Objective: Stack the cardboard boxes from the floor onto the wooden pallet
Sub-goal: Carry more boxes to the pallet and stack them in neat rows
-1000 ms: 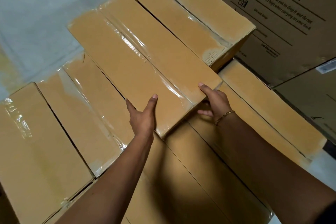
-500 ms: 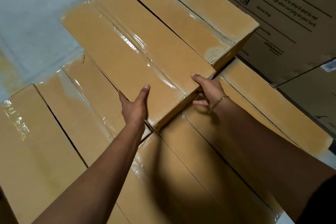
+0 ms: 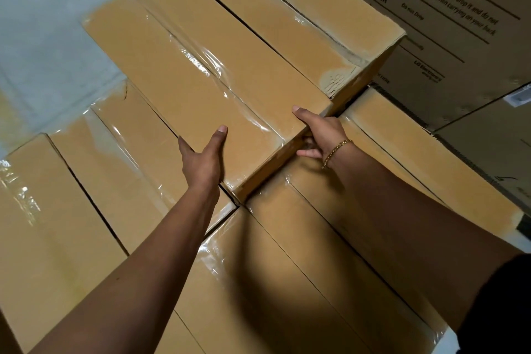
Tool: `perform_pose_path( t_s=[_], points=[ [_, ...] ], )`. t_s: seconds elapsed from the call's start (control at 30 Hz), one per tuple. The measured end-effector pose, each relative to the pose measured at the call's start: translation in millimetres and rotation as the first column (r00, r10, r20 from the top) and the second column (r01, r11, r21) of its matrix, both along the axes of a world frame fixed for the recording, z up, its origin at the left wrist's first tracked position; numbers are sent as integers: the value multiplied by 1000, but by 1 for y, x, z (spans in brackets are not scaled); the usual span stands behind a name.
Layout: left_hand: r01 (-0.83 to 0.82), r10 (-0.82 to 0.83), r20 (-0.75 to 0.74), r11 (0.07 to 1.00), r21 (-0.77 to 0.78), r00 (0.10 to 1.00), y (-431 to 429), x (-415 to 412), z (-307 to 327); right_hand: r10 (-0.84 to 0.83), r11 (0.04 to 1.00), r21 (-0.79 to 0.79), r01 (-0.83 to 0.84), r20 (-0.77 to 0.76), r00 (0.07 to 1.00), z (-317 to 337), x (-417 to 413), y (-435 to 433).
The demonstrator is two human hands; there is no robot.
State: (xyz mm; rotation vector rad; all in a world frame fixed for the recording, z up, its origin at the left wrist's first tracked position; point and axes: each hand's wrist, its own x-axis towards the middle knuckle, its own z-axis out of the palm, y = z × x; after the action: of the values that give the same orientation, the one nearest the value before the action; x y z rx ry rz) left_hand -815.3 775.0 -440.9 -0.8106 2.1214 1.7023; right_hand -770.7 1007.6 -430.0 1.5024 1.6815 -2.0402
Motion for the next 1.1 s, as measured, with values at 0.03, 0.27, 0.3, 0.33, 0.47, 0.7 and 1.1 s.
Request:
perform_pose_path(
  t_s=[0.03, 0.27, 0.3, 0.33, 0.47, 0.7, 1.1],
  points=[
    [-1, 1, 0, 1000, 3, 1000, 0, -1, -1, 2, 1000, -2, -2, 1, 1000, 0, -1, 0],
    [5, -5, -1, 1000, -2, 1000, -2, -2, -4, 1, 1000, 1, -1, -4, 1000, -2, -1, -2],
    [8, -8, -1, 1000, -3, 1000, -2, -2, -5, 1, 1000, 2, -1, -2, 1000, -3, -1, -2],
    [12, -12, -1, 1000, -2, 1000, -2, -2, -5, 4, 1000, 3, -4, -3, 1000, -3, -1, -2],
    [24, -24, 5, 1000, -5, 1000, -3, -2, -5, 10, 1000, 0, -10, -2, 1000, -2, 0, -2],
    [43, -43, 1, 999, -7, 999, -3, -2, -4, 18, 1000, 13, -18, 10, 1000, 1, 1, -4],
    [53, -55, -45, 998, -42, 998, -6, 0, -9, 6, 1000, 19, -6, -11, 1000, -2, 5, -8]
  ],
)
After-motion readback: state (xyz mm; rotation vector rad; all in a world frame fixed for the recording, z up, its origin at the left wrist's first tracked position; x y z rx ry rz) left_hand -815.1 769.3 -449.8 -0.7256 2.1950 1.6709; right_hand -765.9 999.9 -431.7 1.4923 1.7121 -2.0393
